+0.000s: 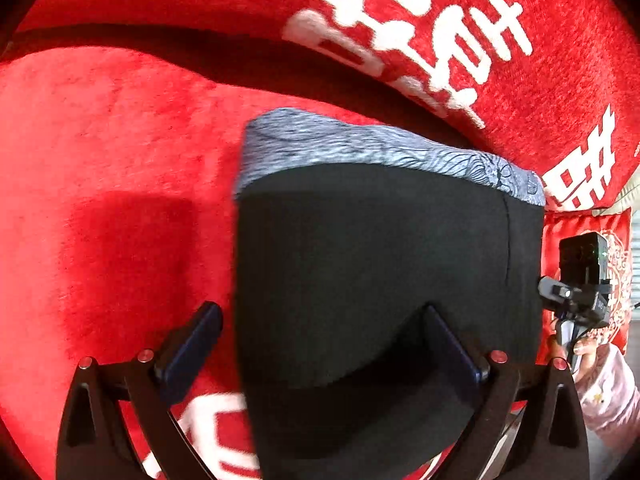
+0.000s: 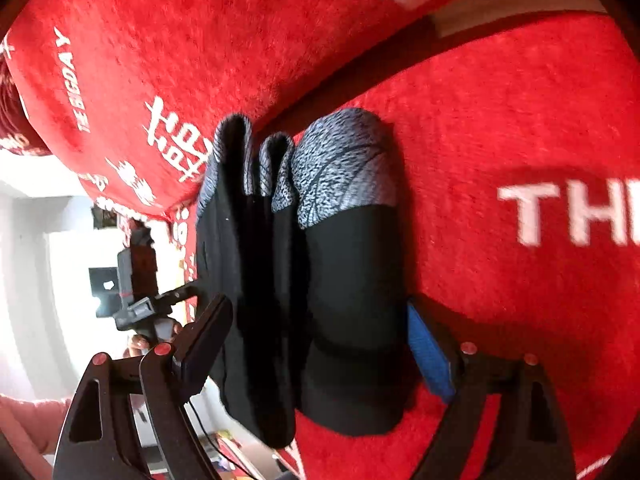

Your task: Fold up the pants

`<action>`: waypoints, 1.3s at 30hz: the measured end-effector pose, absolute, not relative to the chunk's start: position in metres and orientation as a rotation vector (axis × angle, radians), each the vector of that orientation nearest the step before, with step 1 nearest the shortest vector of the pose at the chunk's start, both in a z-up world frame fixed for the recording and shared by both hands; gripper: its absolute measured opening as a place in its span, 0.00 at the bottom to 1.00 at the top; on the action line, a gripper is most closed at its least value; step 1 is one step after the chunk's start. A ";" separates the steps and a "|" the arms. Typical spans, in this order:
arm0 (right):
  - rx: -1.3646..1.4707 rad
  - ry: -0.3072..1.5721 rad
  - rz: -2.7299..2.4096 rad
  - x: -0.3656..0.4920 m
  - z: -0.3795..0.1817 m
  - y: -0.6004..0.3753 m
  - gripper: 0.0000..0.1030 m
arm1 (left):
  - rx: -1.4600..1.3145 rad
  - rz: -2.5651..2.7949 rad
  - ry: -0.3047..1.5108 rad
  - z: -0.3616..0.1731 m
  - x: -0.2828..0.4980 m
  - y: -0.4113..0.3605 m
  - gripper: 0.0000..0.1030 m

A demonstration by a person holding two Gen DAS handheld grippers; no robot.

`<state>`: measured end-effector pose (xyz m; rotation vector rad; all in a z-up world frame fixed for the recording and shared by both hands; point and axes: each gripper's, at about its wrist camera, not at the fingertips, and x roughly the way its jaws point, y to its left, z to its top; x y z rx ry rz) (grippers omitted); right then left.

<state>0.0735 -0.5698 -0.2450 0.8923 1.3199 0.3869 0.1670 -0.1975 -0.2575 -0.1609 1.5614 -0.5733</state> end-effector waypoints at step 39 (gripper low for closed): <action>0.738 1.458 -0.007 -0.038 -0.203 -0.504 0.69 | 0.229 -0.258 1.437 -0.184 0.033 -0.220 0.96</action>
